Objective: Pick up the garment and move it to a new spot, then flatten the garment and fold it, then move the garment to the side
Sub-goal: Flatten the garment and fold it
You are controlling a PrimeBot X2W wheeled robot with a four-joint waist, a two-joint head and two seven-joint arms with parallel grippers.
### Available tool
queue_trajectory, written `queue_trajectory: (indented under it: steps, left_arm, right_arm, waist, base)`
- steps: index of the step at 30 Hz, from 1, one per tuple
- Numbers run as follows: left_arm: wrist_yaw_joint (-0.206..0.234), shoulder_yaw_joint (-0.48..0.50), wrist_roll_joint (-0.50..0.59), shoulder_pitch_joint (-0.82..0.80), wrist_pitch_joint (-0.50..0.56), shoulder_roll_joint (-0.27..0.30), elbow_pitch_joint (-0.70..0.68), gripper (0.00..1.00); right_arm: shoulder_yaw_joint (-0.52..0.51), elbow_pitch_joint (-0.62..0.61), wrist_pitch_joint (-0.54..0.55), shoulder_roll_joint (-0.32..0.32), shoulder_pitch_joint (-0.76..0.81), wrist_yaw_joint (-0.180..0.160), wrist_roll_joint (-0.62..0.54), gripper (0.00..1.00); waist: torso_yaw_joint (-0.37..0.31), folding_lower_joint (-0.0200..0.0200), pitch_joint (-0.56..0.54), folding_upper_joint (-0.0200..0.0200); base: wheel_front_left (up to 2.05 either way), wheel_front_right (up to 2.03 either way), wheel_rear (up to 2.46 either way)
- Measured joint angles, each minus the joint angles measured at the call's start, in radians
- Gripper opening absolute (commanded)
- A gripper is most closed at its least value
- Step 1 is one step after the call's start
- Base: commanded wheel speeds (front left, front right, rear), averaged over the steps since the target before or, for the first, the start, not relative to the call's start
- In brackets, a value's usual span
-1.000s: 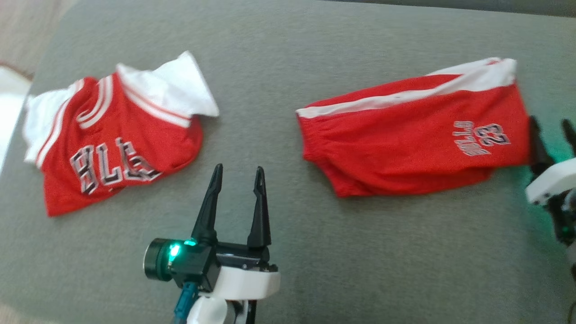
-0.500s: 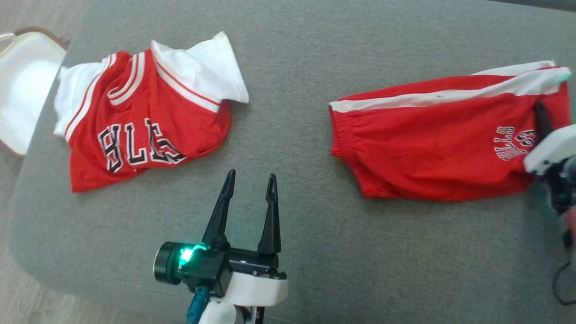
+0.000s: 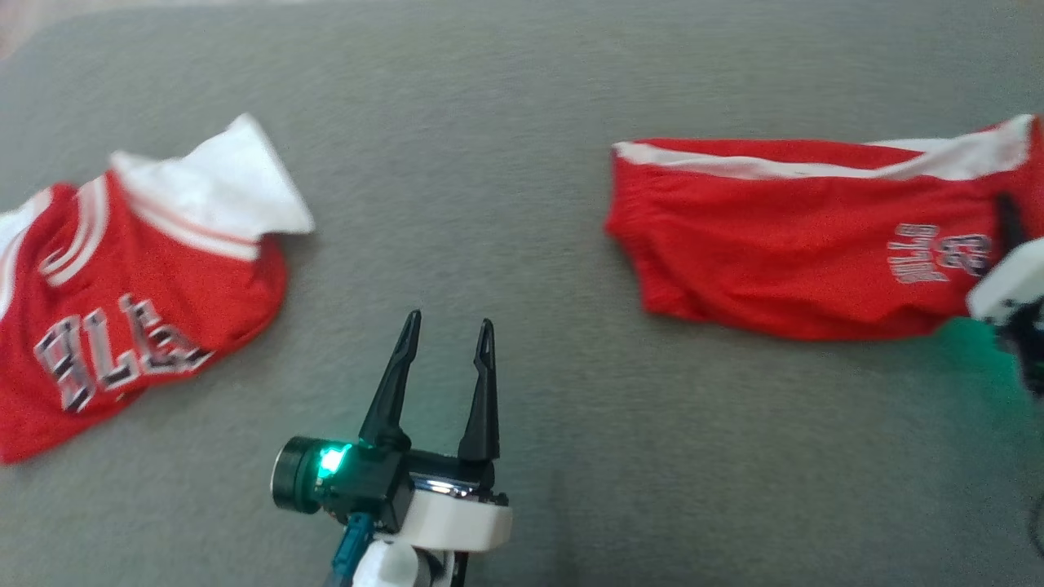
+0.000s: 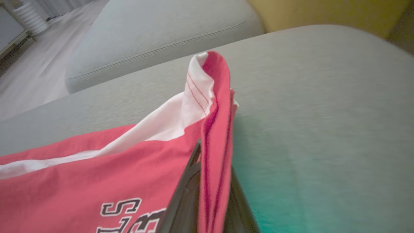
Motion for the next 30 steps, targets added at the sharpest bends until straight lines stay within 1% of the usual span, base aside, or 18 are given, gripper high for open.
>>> queue_trajectory:
  steps: [5, 7, 10, 17, 19, 23, 24, 25, 26, 28, 30]
  left_arm:
    - [-0.010, -0.001, 0.001, -0.002, 0.000, 0.000, 0.008, 1.00]
    - [-0.011, -0.001, 0.001, -0.003, 0.000, 0.000, 0.010, 1.00]
    - [-0.019, -0.001, 0.001, -0.003, 0.000, 0.000, 0.026, 1.00]
    - [-0.035, -0.002, -0.001, 0.007, 0.000, 0.001, 0.049, 1.00]
    - [-0.036, -0.003, -0.001, 0.013, 0.000, 0.000, 0.053, 1.00]
    - [-0.037, -0.003, -0.018, 0.035, 0.000, 0.001, 0.055, 1.00]
    - [-0.037, -0.003, -0.018, 0.039, 0.000, 0.001, 0.056, 1.00]
    - [-0.037, -0.005, -0.020, 0.042, 0.000, 0.001, 0.056, 1.00]
    - [-0.037, -0.007, -0.027, 0.042, 0.000, 0.001, 0.057, 1.00]
    - [-0.037, -0.010, -0.035, 0.043, 0.000, 0.002, 0.057, 1.00]
    - [-0.037, -0.011, -0.035, 0.044, 0.000, 0.002, 0.057, 1.00]
  right_arm:
    - [-0.013, 0.029, -0.012, -0.058, 0.000, 0.000, -0.006, 0.00]
    - [-0.013, 0.024, -0.018, -0.057, 0.000, 0.000, -0.006, 0.00]
    - [0.003, -0.016, -0.032, -0.039, -0.002, 0.000, -0.007, 0.00]
    - [0.103, -0.168, -0.041, 0.057, -0.005, 0.000, -0.026, 0.00]
    - [0.132, -0.197, -0.023, 0.086, -0.004, 0.000, -0.026, 0.00]
    - [0.197, -0.225, 0.016, 0.167, 0.002, 0.000, -0.034, 0.00]
    - [0.214, -0.231, 0.024, 0.186, 0.004, 0.000, -0.037, 0.18]
    - [0.230, -0.236, 0.031, 0.206, 0.009, 0.000, -0.041, 0.47]
    - [0.246, -0.242, 0.034, 0.224, 0.018, 0.000, -0.042, 1.00]
    - [0.272, -0.263, 0.034, 0.244, 0.047, 0.000, -0.042, 1.00]
    - [0.293, -0.287, 0.030, 0.245, 0.075, 0.000, -0.041, 1.00]
  waist:
    - [-0.074, 0.0000, -0.025, 0.0000]
    - [-0.089, 0.0000, -0.036, 0.0000]
    - [-0.097, 0.0000, -0.051, 0.0000]
    - [-0.080, -0.0001, -0.101, 0.0000]
    - [-0.070, -0.0001, -0.114, 0.0000]
    - [-0.047, -0.0001, -0.132, 0.0000]
    - [-0.042, -0.0001, -0.135, 0.0000]
    - [-0.038, 0.0000, -0.137, 0.0000]
    - [-0.035, -0.0001, -0.141, 0.0000]
    - [-0.029, -0.0001, -0.147, 0.0000]
    - [-0.027, -0.0001, -0.154, 0.0000]
  base:
    - [0.00, 0.00, 0.00]
    - [0.00, 0.00, 0.00]
    - [0.00, 0.00, 0.00]
    - [0.00, 0.00, 0.00]
    - [0.00, 0.00, 0.00]
    - [0.00, 0.00, 0.00]
    - [0.00, 0.00, 0.00]
    - [0.00, 0.00, 0.00]
    - [0.00, 0.00, 0.00]
    - [0.00, 0.00, 0.00]
    - [0.00, 0.00, 0.00]
